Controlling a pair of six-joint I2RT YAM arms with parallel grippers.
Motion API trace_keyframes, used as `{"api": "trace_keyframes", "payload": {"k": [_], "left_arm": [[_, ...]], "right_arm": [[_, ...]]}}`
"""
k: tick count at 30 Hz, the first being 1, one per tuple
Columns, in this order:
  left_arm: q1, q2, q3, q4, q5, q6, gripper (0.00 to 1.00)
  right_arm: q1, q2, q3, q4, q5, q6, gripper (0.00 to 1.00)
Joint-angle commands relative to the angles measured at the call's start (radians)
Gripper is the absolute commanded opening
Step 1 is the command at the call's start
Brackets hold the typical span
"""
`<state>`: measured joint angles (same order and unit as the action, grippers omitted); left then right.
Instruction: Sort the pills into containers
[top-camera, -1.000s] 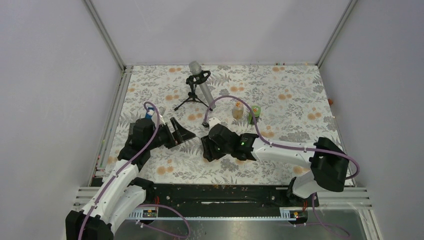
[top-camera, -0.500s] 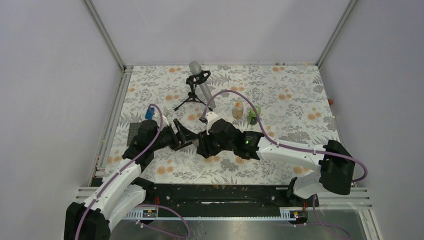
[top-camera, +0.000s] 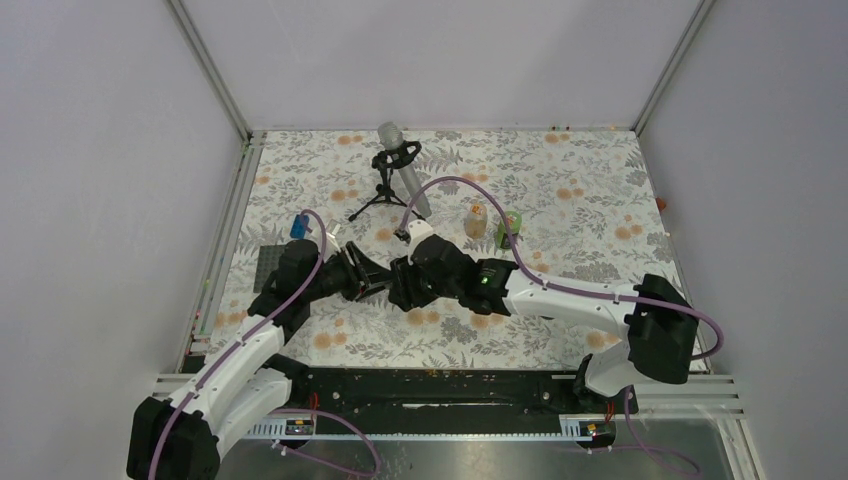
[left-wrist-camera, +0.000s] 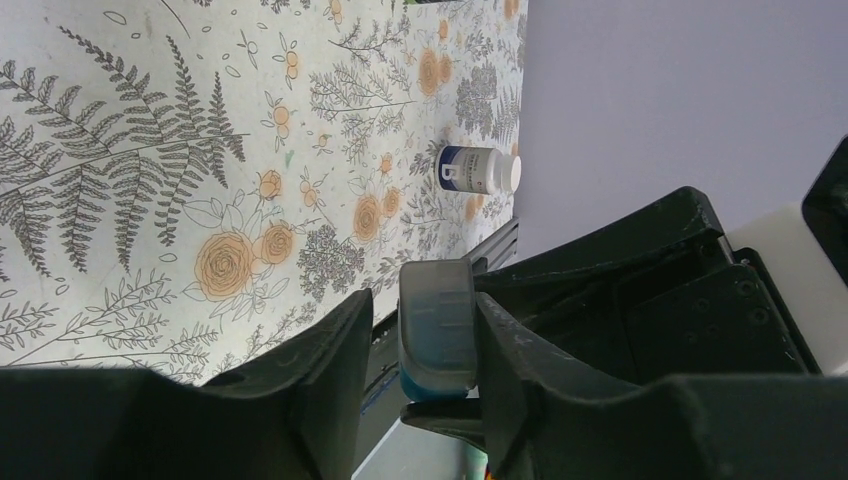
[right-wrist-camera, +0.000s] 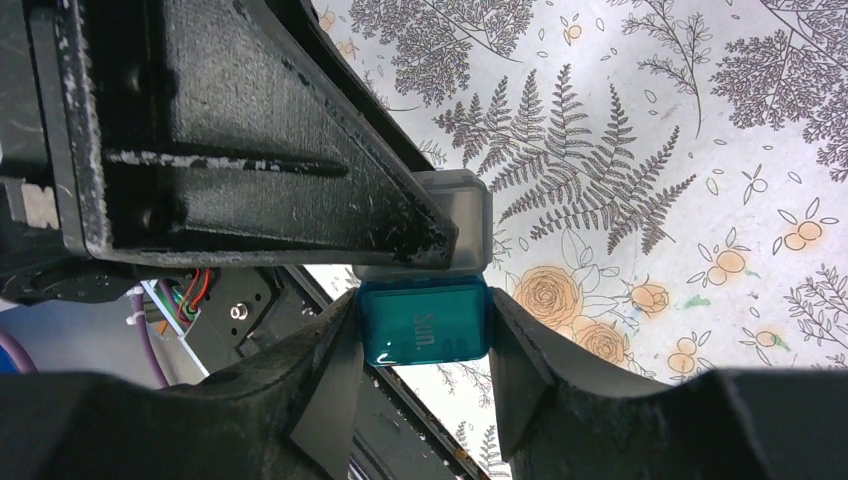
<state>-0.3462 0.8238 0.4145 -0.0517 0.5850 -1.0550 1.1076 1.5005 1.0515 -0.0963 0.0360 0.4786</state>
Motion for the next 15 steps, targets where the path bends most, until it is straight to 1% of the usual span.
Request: {"api": "trace_keyframes", "payload": {"k": [1, 4, 6, 8, 9, 10, 15], "left_arm": [[-0.005, 0.012, -0.006, 0.047, 0.04, -0.019, 0.39], [-0.005, 0.018, -0.006, 0.047, 0.041, -0.02, 0.33], [-0.005, 0.021, -0.006, 0.047, 0.04, -0.015, 0.24], [-0.005, 0.023, -0.005, 0.047, 0.041, -0.011, 0.11], [-0.005, 0.024, -0.003, 0.047, 0.045, -0.008, 0.03], [-0.005, 0.025, -0.001, 0.047, 0.049, -0.003, 0.0], [-0.005, 0.025, 0.006, 0.047, 0.051, 0.005, 0.0]], "right_arm": [[-0.002, 0.022, 0.063, -0.013, 0.046, 0.045, 0.14], [-0.003, 0.027, 0.067, -0.019, 0.03, 0.071, 0.14], [-0.003, 0.024, 0.068, -0.019, 0.01, 0.084, 0.14], [-0.009, 0.019, 0.066, -0.014, -0.025, 0.092, 0.16], [-0.011, 0.017, 0.063, -0.01, -0.032, 0.094, 0.16], [-0.016, 0.013, 0.062, -0.008, -0.06, 0.102, 0.18], [-0.051, -0.002, 0.042, 0.008, -0.135, 0.137, 0.24]]}}
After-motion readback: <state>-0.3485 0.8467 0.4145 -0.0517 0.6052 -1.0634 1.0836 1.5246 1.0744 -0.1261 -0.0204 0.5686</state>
